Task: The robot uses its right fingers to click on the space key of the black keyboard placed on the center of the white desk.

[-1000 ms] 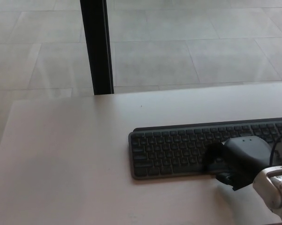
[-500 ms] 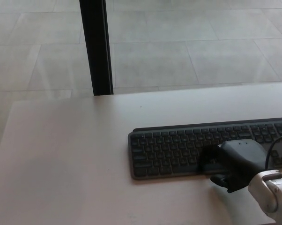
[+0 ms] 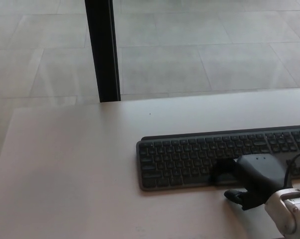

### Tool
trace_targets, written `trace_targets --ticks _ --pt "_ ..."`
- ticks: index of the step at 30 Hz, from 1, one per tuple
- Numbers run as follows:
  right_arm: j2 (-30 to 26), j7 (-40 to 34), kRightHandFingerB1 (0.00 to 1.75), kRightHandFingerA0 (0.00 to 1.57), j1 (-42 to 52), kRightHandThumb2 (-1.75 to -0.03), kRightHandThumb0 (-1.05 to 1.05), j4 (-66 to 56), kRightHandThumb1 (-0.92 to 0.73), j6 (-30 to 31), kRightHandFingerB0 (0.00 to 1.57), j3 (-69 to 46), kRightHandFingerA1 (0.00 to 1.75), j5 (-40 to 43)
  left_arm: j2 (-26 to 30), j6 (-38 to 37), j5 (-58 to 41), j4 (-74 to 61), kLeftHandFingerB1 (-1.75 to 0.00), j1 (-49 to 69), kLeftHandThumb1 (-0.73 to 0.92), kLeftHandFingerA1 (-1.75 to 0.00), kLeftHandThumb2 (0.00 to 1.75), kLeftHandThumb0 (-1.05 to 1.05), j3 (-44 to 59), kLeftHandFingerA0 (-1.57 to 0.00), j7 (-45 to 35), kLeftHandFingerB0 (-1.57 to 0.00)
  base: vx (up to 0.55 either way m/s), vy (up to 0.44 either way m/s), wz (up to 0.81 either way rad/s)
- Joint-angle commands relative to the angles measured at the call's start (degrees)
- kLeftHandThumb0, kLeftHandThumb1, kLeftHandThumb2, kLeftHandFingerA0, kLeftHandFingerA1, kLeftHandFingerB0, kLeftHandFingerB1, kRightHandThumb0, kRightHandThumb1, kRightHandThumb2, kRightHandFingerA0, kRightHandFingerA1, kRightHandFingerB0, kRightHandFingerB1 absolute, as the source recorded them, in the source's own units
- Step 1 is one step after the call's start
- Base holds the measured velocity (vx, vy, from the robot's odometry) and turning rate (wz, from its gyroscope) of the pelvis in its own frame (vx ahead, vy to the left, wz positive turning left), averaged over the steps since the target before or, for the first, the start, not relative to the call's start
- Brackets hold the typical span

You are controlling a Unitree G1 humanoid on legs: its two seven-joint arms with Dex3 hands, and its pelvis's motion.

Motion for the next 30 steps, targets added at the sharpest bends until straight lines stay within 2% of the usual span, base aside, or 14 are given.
trace_targets --ticks 1,6,11,12,15,16,18,19,22,24,25,27,29,30 --pt "-0.33 3.51 0.55 0.78 2.40 -0.63 -0.33 0.75 -0.61 2.40 0.71 1.73 1.43 -1.38 1.01 -1.19 -0.60 -0.05 -0.59 -0.20 0.59 -0.79 0.58 -0.46 0.07 -0.91 -0.26 -0.78 0.00 0.000 0.00" --pt "-0.85 2.33 0.58 0.79 0.93 -0.63 -0.30 1.11 -0.58 0.63 0.73 0.95 1.50 -0.55 1.22 -0.95 -0.56 0.23 -0.56 -0.17 0.59 -0.73 0.58 -0.49 0.10 -0.90 -0.37 -0.70 0.00 0.000 0.00" --pt "-2.10 3.76 0.57 0.82 -0.52 -0.63 -0.32 0.08 -0.60 0.55 0.74 1.01 1.53 -1.09 1.02 -0.95 -0.77 0.42 -0.56 0.09 0.59 -0.70 0.58 -0.47 0.33 -0.89 -0.52 -0.71 0.00 0.000 0.00" --pt "-2.82 4.13 0.57 0.79 -1.89 -0.65 -0.31 -0.47 -0.61 0.59 0.71 0.98 1.50 -1.69 0.94 -1.27 -0.59 0.40 -0.59 0.28 0.60 -0.76 0.58 -0.48 0.20 -0.90 -0.44 -0.75 0.00 0.000 0.00" --pt "-3.77 4.46 0.59 0.87 -4.23 -0.63 -0.26 -1.88 -0.58 -0.83 0.70 -0.68 1.54 -0.28 0.97 -1.28 -0.87 0.39 -0.59 0.34 0.59 -0.73 0.58 -0.49 0.52 -0.89 -0.71 -0.76 0.00 0.000 0.00" --pt "-4.50 6.25 0.56 0.92 -5.89 -0.58 -0.26 -3.92 -0.60 -0.93 0.72 -2.38 1.49 1.30 0.94 -1.31 -0.82 0.18 -0.56 0.34 0.59 -0.71 0.58 -0.49 0.53 -0.93 -0.33 -0.70 0.00 0.000 0.00" --pt "-4.76 7.27 0.56 0.92 -6.40 -0.58 -0.26 -4.93 -0.60 -0.80 0.72 -3.17 1.49 1.76 0.90 -1.31 -0.77 0.09 -0.56 0.33 0.59 -0.71 0.58 -0.49 0.57 -0.93 -0.12 -0.70 0.00 0.000 0.00" --pt "-5.04 9.10 0.54 0.87 -7.17 -0.60 -0.30 -6.20 -0.59 0.18 0.71 -3.88 1.40 2.29 0.95 -1.45 -0.70 0.02 -0.58 0.42 0.59 -0.71 0.58 -0.48 0.53 -0.93 -0.21 -0.72 0.00 0.000 0.00" --pt "-5.04 12.82 0.56 0.87 -11.55 -0.59 -0.28 -9.29 -0.54 1.07 0.74 -10.59 1.42 8.67 0.71 -1.65 -1.25 -0.11 -0.59 0.36 0.59 -0.75 0.58 -0.49 1.12 -0.91 -0.57 -0.74 0.00 0.000 0.00" --pt "-5.09 15.21 0.55 0.91 -12.06 -0.56 -0.25 -12.85 -0.54 3.08 0.77 -13.73 1.48 11.01 0.89 -1.35 -1.07 -0.22 -0.57 0.35 0.58 -0.70 0.58 -0.50 1.06 -0.88 -0.46 -0.72 0.00 0.000 0.00" --pt "-5.01 17.14 0.57 0.88 -12.05 -0.59 -0.23 -15.38 -0.53 3.75 0.74 -16.52 1.58 14.31 0.92 -1.44 -0.90 -0.24 -0.58 0.38 0.58 -0.71 0.57 -0.50 0.97 -0.90 -0.36 -0.74 0.00 0.000 0.00" --pt "-5.30 18.68 0.57 0.88 -11.79 -0.60 -0.22 -18.44 -0.54 4.82 0.74 -19.28 1.57 16.47 0.96 -1.12 -1.54 -0.14 -0.56 0.24 0.58 -0.70 0.57 -0.49 1.60 -0.90 -0.34 -0.71 0.00 0.000 0.00" --pt "-6.79 19.23 0.56 0.89 -11.06 -0.62 -0.23 -21.04 -0.56 4.11 0.75 -22.92 1.67 18.72 0.82 -1.69 -1.50 -0.16 -0.57 0.56 0.58 -0.74 0.58 -0.49 1.66 -0.93 -0.75 -0.69 0.00 0.000 0.00" --pt "-7.34 19.60 0.69 1.17 -10.75 -0.87 -0.29 -22.01 -0.41 4.77 0.69 -24.04 1.32 19.05 0.79 -1.90 -1.26 -0.09 -0.58 0.69 0.59 -0.75 0.58 -0.51 1.50 -0.91 -0.68 -0.72 0.00 0.000 0.00"
